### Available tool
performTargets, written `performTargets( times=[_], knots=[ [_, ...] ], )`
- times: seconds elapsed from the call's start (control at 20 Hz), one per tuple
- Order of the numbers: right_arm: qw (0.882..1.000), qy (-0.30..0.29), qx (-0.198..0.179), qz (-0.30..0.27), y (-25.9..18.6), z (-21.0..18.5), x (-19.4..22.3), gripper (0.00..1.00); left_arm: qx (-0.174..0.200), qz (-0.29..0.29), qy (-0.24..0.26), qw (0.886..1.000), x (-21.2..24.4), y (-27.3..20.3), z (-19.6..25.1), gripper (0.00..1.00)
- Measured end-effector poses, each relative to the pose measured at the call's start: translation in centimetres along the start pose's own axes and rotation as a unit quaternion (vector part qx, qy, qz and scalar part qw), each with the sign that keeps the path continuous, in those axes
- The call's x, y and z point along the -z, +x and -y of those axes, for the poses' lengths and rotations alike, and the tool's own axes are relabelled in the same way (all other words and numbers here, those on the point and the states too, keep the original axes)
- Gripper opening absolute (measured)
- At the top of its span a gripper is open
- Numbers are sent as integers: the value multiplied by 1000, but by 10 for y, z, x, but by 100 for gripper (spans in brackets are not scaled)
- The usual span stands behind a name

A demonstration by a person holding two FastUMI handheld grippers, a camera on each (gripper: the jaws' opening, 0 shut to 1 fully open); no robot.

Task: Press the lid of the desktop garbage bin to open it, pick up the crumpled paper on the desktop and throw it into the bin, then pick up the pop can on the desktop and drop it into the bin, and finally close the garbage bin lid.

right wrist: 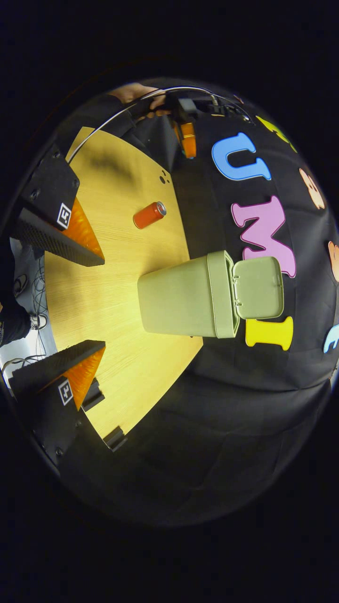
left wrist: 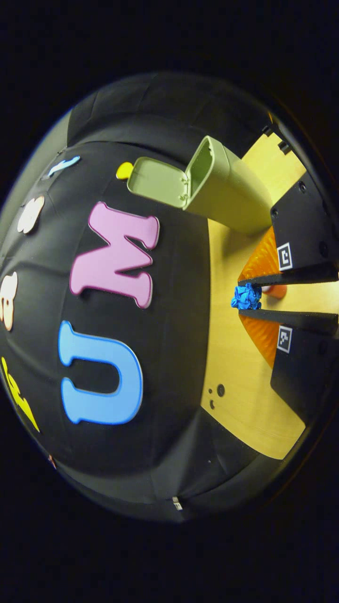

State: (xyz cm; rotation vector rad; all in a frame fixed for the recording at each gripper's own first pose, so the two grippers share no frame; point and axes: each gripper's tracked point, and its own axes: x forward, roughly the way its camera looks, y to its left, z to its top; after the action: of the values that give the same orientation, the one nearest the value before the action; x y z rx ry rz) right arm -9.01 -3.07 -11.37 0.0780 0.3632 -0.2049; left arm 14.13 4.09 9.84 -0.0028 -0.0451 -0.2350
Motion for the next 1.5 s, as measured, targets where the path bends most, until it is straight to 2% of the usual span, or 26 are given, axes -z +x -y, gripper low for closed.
performTargets(
  times=[0.35, 0.4, 0.45, 0.5, 0.7, 0.75, 0.85, 1.0, 1.05, 1.1, 1.25, 1.35, 1.45, 1.5],
  knots=[
    [999, -17, -28, -8, 15, 4, -5, 99, 85, 33, 22, 996, -56, 39, 119, 28],
    [999, -25, -35, -6, 19, 3, -9, 99, 95, 36, 28, 994, -60, 45, 136, 24],
    [999, -31, -44, -6, 22, 3, -11, 99, 107, 37, 33, 993, -65, 50, 153, 29],
    [998, -33, -51, -7, 27, 2, -13, 99, 118, 37, 34, 992, -65, 57, 170, 24],
    [998, -23, -65, -2, 49, 10, -33, 99, 160, 19, 42, 986, -59, 80, 234, 24],
    [998, -18, -65, -1, 55, 14, -36, 99, 169, 15, 50, 984, -57, 83, 246, 28],
    [998, -12, -66, -8, 67, 22, -38, 99, 185, 8, 63, 981, -53, 95, 268, 28],
    [997, -8, -74, -21, 80, 28, -38, 99, 200, -7, 72, 977, -43, 110, 292, 29],
    [997, -8, -78, -23, 86, 29, -39, 99, 200, -13, 75, 977, -39, 114, 298, 25],
    [996, -9, -83, -24, 91, 29, -41, 99, 199, -18, 79, 977, -35, 120, 300, 30],
    [995, -17, -96, -28, 104, 30, -44, 99, 198, -28, 78, 977, -26, 128, 306, 31],
    [994, -19, -106, -32, 112, 31, -46, 99, 199, -31, 74, 977, -24, 129, 307, 35],
    [992, -20, -117, -37, 121, 30, -49, 99, 210, -28, 67, 975, -25, 127, 314, 43],
    [991, -22, -122, -40, 125, 28, -49, 99, 204, -22, 68, 976, -27, 130, 312, 51]
  ],
)
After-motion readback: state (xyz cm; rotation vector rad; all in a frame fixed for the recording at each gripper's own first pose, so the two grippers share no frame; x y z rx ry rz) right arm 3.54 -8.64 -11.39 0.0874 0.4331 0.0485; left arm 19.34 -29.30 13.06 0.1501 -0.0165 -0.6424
